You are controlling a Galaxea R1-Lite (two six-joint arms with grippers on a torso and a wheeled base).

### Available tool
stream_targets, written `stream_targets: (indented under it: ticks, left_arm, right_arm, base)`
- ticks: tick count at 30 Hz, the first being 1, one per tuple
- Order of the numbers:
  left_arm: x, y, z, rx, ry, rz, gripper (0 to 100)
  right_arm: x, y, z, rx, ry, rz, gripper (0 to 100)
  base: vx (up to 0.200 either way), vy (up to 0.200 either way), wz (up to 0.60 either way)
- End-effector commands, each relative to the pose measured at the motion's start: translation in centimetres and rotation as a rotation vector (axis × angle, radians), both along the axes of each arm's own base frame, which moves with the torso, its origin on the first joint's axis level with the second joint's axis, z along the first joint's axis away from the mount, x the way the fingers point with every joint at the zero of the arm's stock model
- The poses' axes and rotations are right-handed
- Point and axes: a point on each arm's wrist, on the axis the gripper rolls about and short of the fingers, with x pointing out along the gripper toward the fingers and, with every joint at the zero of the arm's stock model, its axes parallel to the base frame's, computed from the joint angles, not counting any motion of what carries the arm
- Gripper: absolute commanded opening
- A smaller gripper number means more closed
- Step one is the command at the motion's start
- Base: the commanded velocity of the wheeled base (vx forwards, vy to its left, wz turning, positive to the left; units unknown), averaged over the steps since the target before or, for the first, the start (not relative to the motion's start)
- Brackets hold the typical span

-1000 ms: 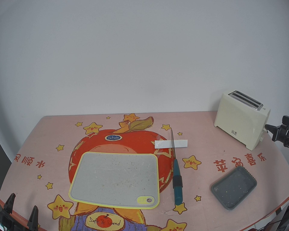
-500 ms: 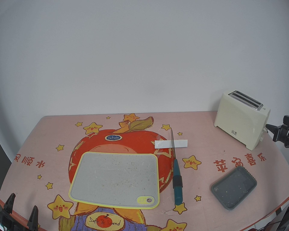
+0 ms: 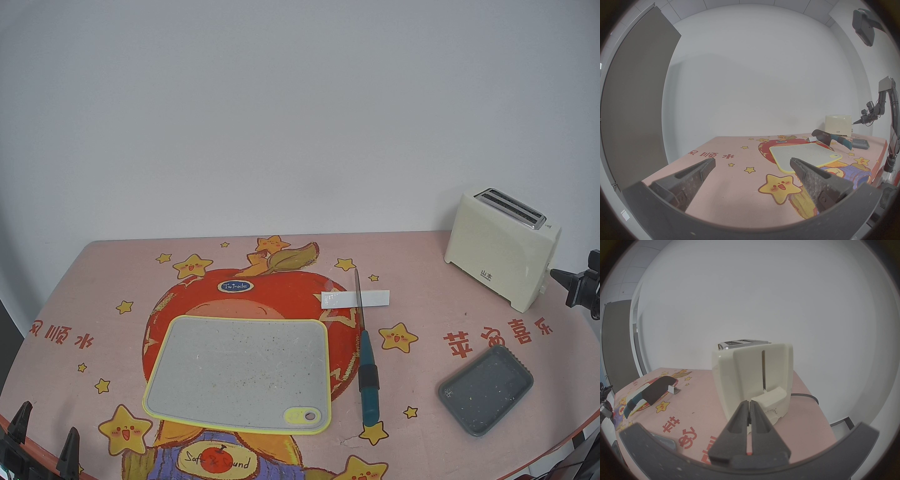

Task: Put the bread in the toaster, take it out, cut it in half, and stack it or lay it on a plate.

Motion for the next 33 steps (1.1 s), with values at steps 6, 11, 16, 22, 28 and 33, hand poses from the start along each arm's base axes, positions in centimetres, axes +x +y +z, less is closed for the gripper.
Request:
stream_targets:
  ticks: [6,11,16,22,28,33]
  left_arm:
    - [0.0,0.0,-0.5,0.000,0.005,-0.001,100]
    - [0.0,0.0,-0.5,0.000,0.005,0.001,100]
    - [0.0,0.0,-0.5,0.000,0.005,0.001,100]
    - [0.0,0.0,-0.5,0.000,0.005,0.001,100]
    - [0.0,0.0,-0.5,0.000,0.005,0.001,100]
    - [0.0,0.0,-0.5,0.000,0.005,0.001,100]
  right_arm:
    - [-2.0,1.0,-0.8,0.015,0.013,0.013,0]
    - [-2.6,1.6,-1.4,0.004,-0.009,0.024,0]
    - [-2.6,1.8,-1.7,-0.006,-0.020,0.026,0]
    - [-2.6,2.5,-1.2,-0.018,-0.047,0.060,0]
    - [-3.9,3.8,-1.8,-0.017,-0.030,0.093,0]
    - [-5.2,5.2,-3.7,-0.037,0.034,0.154,0]
  base:
    - [0.000,0.000,0.00]
    - [0.000,0.000,0.00]
    - [0.000,0.000,0.00]
    - [0.000,0.000,0.00]
    - [0.000,0.000,0.00]
    - [0.000,0.000,0.00]
